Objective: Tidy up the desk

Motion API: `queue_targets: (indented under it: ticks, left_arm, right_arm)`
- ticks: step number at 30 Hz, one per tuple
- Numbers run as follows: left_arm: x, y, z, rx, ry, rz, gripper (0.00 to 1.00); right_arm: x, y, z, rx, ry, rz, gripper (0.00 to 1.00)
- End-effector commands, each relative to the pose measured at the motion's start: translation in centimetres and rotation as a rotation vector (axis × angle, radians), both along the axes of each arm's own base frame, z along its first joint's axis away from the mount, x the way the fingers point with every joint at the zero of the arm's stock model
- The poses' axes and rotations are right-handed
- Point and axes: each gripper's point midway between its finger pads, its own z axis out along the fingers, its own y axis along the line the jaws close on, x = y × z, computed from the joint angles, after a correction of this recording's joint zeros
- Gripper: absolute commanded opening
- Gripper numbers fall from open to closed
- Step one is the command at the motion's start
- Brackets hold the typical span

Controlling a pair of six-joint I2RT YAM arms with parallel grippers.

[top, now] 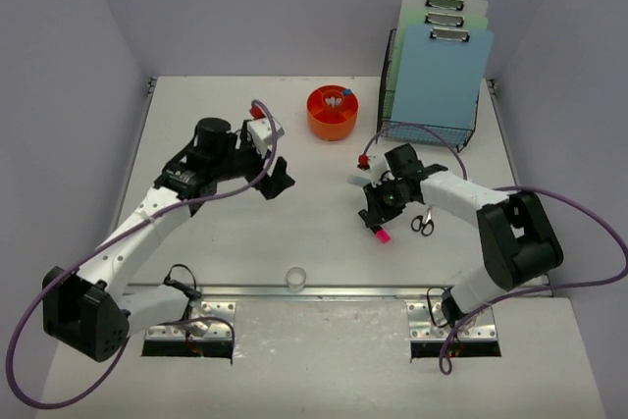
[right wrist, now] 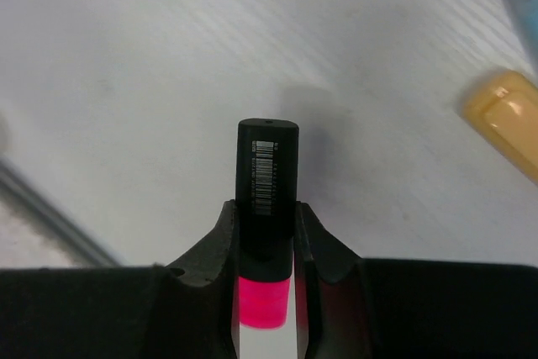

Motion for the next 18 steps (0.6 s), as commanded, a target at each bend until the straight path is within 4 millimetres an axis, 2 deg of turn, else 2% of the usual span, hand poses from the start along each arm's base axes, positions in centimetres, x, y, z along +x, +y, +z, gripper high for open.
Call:
queue_targets:
  ticks: [1,3,4,5,9,13,16,18]
  left_arm:
    - [-3.9,-2.3,1.7,0.148,-0.38,-0.373,0.94]
    - [-7.1,-3.9,0.5,0.229,-0.492,-0.58,0.9]
    - [-7.6,-4.2,0.3,0.259,-0.545,-0.642,0.86]
    - [-8.1,-4.5,0.2,0.25,-0.547,-0.665,0.86]
    - [-9.8,-6.7,0.0,0.291,-0.679,-0.833,0.69]
    - [-11.1,-8.6,0.4,0.319,-0.8,-0.928,0.66]
    - [-13.1,-10.5,0.3,0.356,-0.885,-1.008,0.65]
    - [-14.1,-11.2,-0.7,0.404,-0.896,-1.06,0.63]
  right_arm:
    - [-0.5,5.8,9.2,0.358,-0.041,0.165,0.0]
    - [-2.1,7.4,12.0,0.488,0.028,0.225,0.0]
    - [-3.0,7.9,13.3,0.548,0.082,0.252,0.0]
    - [-3.0,8.0,12.9,0.545,0.099,0.248,0.0]
    - [-4.7,9.0,14.9,0.653,0.289,0.242,0.0]
    - [-4.6,9.6,15.2,0.684,0.404,0.162,0.0]
    - [-4.0,9.9,14.2,0.66,0.502,0.059,0.0]
    - [-3.7,10.1,13.5,0.637,0.58,-0.027,0.0]
